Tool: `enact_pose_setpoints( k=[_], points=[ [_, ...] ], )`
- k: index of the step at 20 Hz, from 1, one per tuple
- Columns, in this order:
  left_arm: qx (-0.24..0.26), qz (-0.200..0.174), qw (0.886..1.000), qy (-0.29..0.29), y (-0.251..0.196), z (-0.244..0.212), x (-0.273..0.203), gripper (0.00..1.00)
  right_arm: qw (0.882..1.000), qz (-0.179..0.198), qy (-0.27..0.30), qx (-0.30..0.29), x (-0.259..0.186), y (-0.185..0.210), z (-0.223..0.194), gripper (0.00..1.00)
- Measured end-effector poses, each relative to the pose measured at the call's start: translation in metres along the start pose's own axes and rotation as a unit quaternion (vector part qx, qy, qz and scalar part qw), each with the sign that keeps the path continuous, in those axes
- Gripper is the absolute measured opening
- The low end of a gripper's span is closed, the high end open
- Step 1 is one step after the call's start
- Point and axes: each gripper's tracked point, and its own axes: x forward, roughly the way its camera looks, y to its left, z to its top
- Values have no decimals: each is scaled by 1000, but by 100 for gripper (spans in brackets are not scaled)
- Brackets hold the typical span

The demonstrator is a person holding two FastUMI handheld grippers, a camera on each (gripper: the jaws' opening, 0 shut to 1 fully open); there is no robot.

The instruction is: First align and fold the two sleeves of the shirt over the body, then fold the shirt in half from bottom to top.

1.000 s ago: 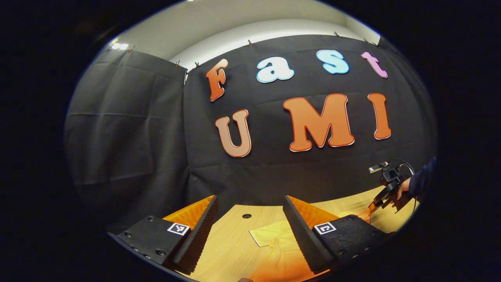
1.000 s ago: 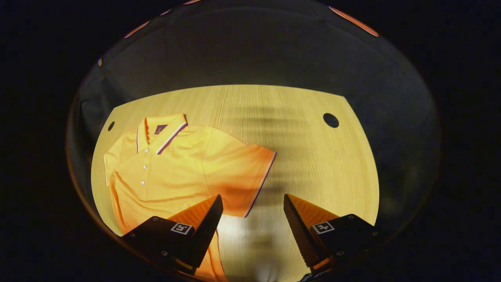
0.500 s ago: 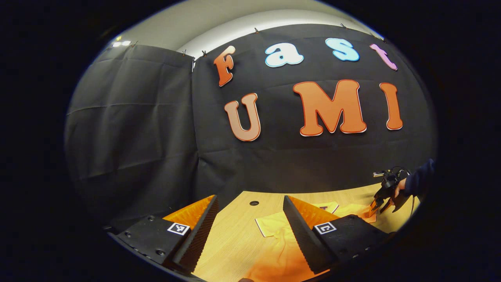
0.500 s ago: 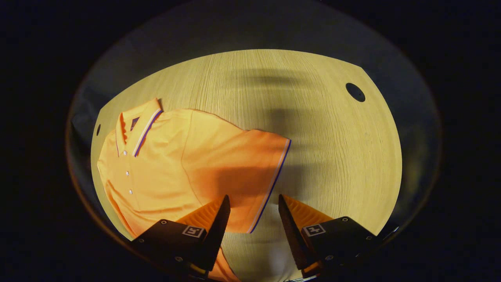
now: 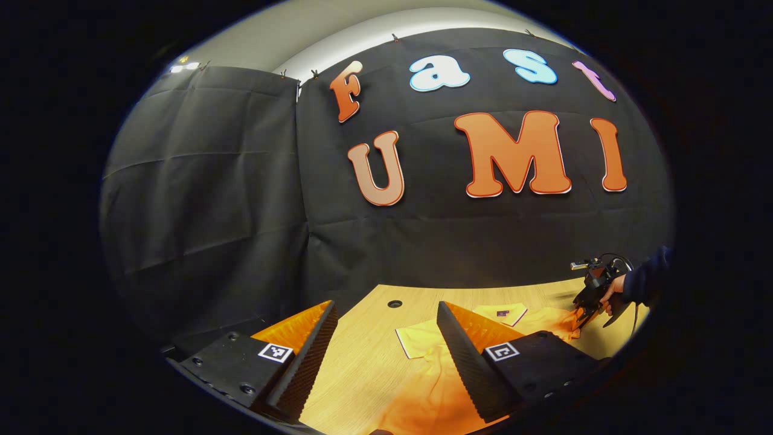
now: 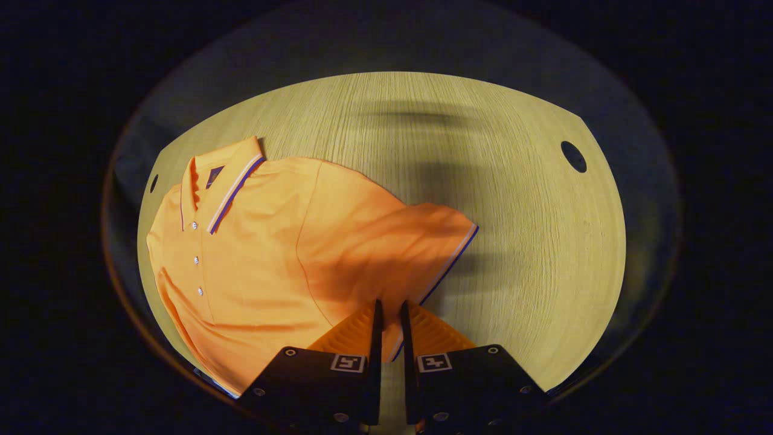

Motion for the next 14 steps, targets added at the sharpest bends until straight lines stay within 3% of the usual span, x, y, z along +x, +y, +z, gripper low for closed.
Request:
enact_pose_setpoints(
  k=[4, 8, 10, 12, 14],
  points=[
    [8, -11, 1000, -3, -6, 3, -4, 99, 997, 37, -35, 50, -4, -1, 14, 7],
    [12, -14, 1000, 1, -7, 1, -4, 100, 993, 77, -71, 62, -19, 20, 32, 5],
    [9, -14, 1000, 1, -6, 0, -5, 99, 993, 88, -57, 54, -18, 30, 26, 2],
    [14, -11, 1000, 2, -3, -2, -5, 99, 997, 42, -45, 47, -8, 8, 19, 3],
    [16, -9, 1000, 3, -1, -4, -6, 100, 998, 20, -29, 61, -8, -9, 14, 2]
  ],
)
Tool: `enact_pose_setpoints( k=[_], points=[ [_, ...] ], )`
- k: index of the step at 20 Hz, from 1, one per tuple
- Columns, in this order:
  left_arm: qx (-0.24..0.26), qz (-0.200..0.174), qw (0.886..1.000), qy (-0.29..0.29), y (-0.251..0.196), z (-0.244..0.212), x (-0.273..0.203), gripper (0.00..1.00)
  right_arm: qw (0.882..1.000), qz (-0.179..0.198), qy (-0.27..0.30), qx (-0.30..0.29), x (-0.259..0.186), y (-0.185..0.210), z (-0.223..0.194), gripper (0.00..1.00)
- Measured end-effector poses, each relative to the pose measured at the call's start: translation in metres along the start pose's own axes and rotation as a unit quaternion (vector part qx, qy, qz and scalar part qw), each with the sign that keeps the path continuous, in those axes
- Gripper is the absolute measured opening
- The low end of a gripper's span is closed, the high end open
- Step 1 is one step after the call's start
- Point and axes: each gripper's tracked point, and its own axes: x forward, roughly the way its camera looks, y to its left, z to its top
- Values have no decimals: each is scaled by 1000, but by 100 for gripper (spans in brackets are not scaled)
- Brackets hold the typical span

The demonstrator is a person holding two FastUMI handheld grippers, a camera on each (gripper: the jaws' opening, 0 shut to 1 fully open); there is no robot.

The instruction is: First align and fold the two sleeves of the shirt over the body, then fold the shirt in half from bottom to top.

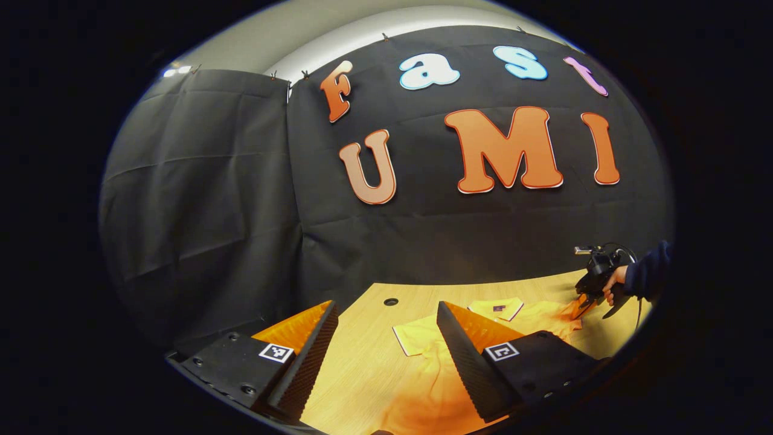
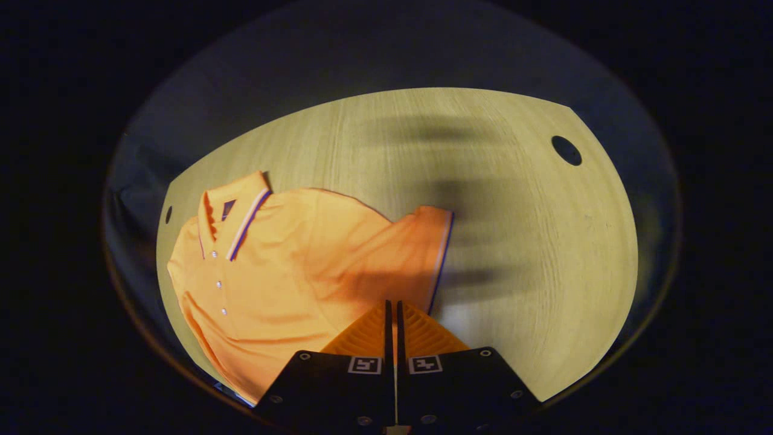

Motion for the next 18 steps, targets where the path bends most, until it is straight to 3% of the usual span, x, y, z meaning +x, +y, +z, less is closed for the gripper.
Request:
enact_pose_setpoints(
  k=[1, 2, 3, 4, 5, 6, 7, 9, 10, 11, 12, 13, 14, 16, 18],
  points=[
    [-3, -1, 1000, 5, 0, -3, 1, 99, 1000, 4, 12, 11, 1, -2, -3, 2],
    [-7, -3, 1000, 9, -1, -6, 2, 99, 1000, 3, 20, 17, 4, -3, -6, 18],
    [-10, -3, 1000, 12, -3, -7, 3, 99, 1000, -6, 23, 12, 3, -7, -8, 25],
    [-10, -5, 1000, 13, -3, -6, 5, 99, 1000, -22, 17, 4, 5, -11, -7, 44],
    [-9, -7, 1000, 13, -6, -8, 5, 99, 999, -30, 9, -9, 8, -11, -6, 48],
    [-8, -9, 1000, 13, -7, -7, 6, 99, 999, -40, 13, -26, 10, -11, -7, 66],
    [-8, -11, 1000, 14, -9, -7, 6, 99, 998, -42, 7, -36, 11, -7, -7, 64],
    [-9, -15, 1000, 18, -12, -9, 7, 99, 998, -38, 6, -49, 9, 2, -7, 75],
    [-9, -17, 1000, 20, -12, -12, 7, 99, 998, -38, 2, -47, 10, 1, -4, 54],
    [-9, -19, 1000, 21, -13, -16, 6, 100, 999, -35, 6, -33, 10, -1, -3, 49],
    [-8, -20, 999, 24, -13, -18, 8, 100, 999, -25, 7, -36, 9, 0, -4, 18],
    [-9, -20, 999, 26, -13, -20, 8, 100, 1000, -3, 0, -11, 7, 1, 3, 24],
    [-11, -19, 999, 26, -11, -20, 9, 100, 1000, 9, 3, 19, 8, -1, 4, 1],
    [-14, -14, 999, 28, -7, -21, 11, 100, 1000, 21, 0, 22, 9, 5, 3, 1],
    [-13, -12, 999, 30, -4, -22, 13, 100, 998, 66, 3, 11, 8, 26, 0, 0]
  ],
)
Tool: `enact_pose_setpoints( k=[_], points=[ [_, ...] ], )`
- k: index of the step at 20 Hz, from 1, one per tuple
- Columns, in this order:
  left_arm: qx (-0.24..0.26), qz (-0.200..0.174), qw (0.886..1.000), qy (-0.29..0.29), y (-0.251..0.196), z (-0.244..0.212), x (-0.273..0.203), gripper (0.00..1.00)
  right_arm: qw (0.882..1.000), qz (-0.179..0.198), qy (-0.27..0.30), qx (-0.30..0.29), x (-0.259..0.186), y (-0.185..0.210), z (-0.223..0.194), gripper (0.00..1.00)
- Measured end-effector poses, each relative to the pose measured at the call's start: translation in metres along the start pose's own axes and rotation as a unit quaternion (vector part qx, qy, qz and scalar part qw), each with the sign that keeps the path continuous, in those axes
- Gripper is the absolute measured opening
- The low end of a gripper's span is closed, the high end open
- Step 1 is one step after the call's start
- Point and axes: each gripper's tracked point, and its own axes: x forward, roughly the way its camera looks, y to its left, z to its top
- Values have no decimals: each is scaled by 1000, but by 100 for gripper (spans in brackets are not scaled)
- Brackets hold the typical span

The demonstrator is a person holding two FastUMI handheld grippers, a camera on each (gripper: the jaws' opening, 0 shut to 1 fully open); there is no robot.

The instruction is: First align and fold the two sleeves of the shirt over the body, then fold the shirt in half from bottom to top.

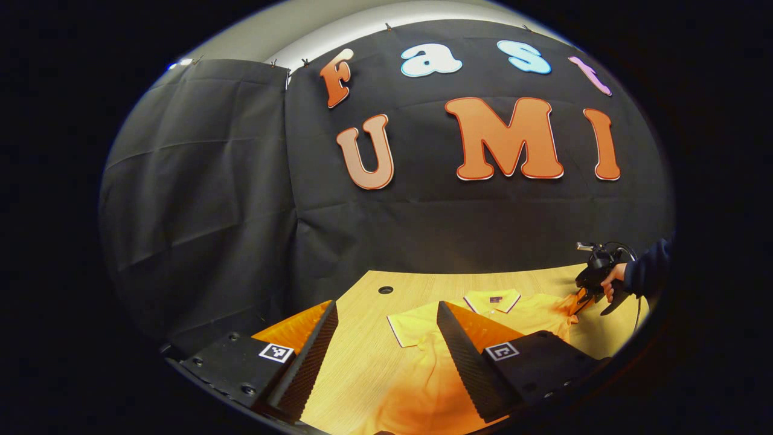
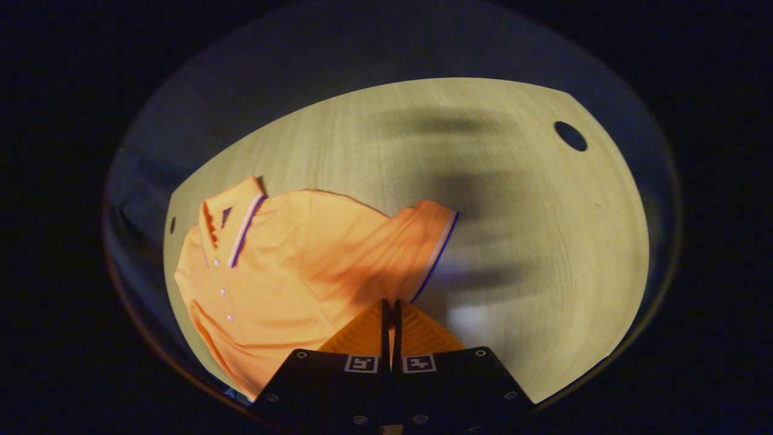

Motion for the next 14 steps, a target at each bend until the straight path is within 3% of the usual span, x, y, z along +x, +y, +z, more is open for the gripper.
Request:
enact_pose_setpoints(
  k=[4, 6, 14],
  points=[
    [9, -1, 1000, -1, -3, 3, 1, 100, 1000, 6, -19, 8, -1, 16, 10, 0],
    [13, -3, 1000, -1, -4, 4, 3, 99, 999, 30, -25, 12, -8, 31, 15, 0],
    [8, -16, 1000, 2, -13, 1, 6, 99, 994, 65, -63, -56, -34, 83, 27, 0]
  ],
)
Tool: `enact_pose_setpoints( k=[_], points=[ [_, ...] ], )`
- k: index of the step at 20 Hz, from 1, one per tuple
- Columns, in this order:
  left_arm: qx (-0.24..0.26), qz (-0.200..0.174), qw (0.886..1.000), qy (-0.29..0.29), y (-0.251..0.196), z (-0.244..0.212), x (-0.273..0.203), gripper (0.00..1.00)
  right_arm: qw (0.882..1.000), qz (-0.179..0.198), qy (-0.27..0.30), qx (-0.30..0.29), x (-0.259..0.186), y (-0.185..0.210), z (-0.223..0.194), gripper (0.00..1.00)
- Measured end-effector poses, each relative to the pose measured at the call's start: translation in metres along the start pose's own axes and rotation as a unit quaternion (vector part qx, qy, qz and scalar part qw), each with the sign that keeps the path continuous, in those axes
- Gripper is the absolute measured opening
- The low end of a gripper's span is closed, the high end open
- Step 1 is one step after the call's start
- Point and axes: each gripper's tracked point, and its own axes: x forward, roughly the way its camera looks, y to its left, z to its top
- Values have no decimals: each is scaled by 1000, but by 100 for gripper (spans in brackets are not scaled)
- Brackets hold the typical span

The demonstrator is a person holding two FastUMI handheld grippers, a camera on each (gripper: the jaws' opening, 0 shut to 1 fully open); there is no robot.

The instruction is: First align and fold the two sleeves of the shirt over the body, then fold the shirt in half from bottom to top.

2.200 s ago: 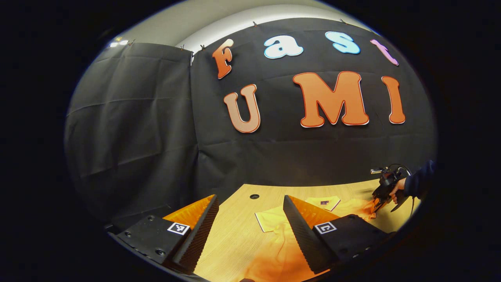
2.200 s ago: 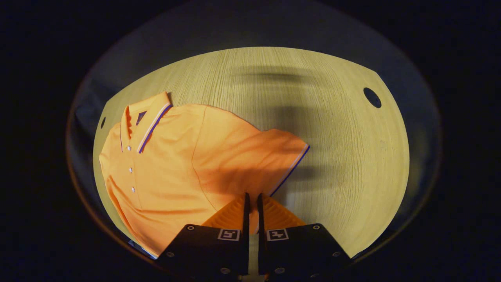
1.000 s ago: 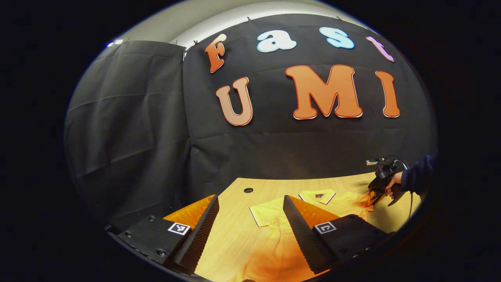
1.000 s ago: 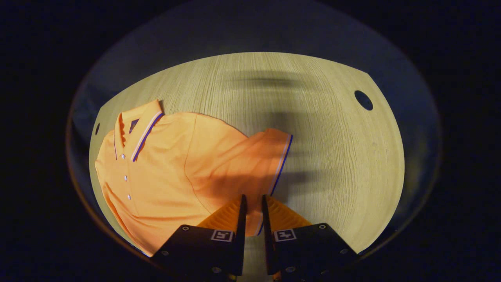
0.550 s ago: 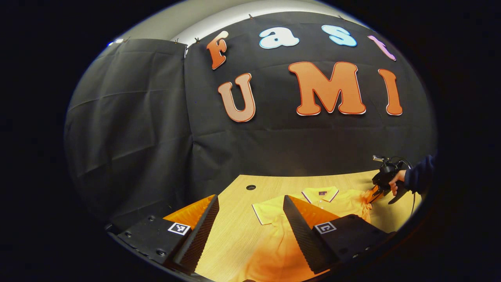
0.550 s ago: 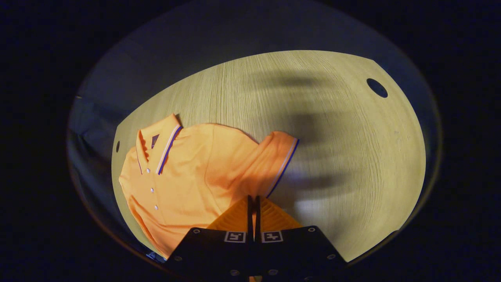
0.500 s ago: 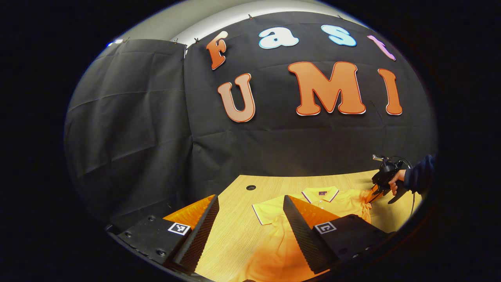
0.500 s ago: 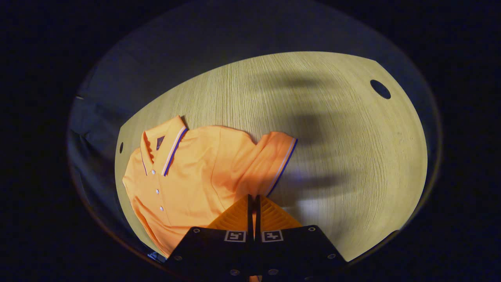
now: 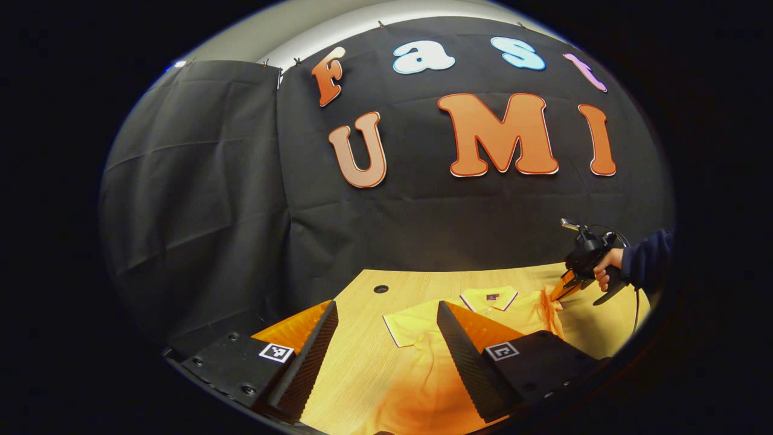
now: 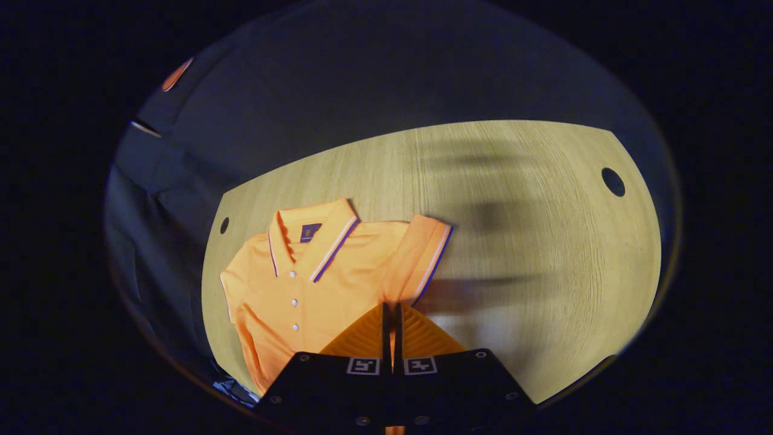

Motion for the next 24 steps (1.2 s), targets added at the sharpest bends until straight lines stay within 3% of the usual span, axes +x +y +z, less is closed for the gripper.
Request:
enact_pose_setpoints(
  k=[4, 7, 9, 11, 14, 16, 18, 21, 24],
  points=[
    [-7, 4, 1000, 4, 5, -4, 1, 99, 999, 30, -12, -26, -1, 41, 8, 2],
    [-18, 8, 1000, 13, 8, -10, 2, 99, 997, 82, 5, -12, -3, 73, 1, 9],
    [-22, 8, 1000, 17, 9, -12, 5, 99, 996, 86, 2, -23, -3, 75, 0, 20],
    [-26, 5, 999, 26, 9, -17, 10, 99, 996, 83, -6, -36, -10, 73, -1, 32],
    [-31, -8, 999, 37, 8, -23, 27, 99, 994, 68, -42, -78, -32, 68, 4, 67],
    [-31, -12, 998, 53, 10, -28, 43, 99, 990, 55, -79, -102, -55, 66, 9, 81],
    [-36, -25, 997, 69, 12, -36, 63, 99, 987, 50, -110, -104, -80, 70, 11, 90],
    [-44, -54, 992, 107, 12, -54, 104, 99, 984, 45, -149, -86, -113, 74, 7, 94],
    [-68, -94, 979, 167, 8, -84, 145, 99, 980, 12, -190, -62, -148, 71, -2, 96]
  ],
)
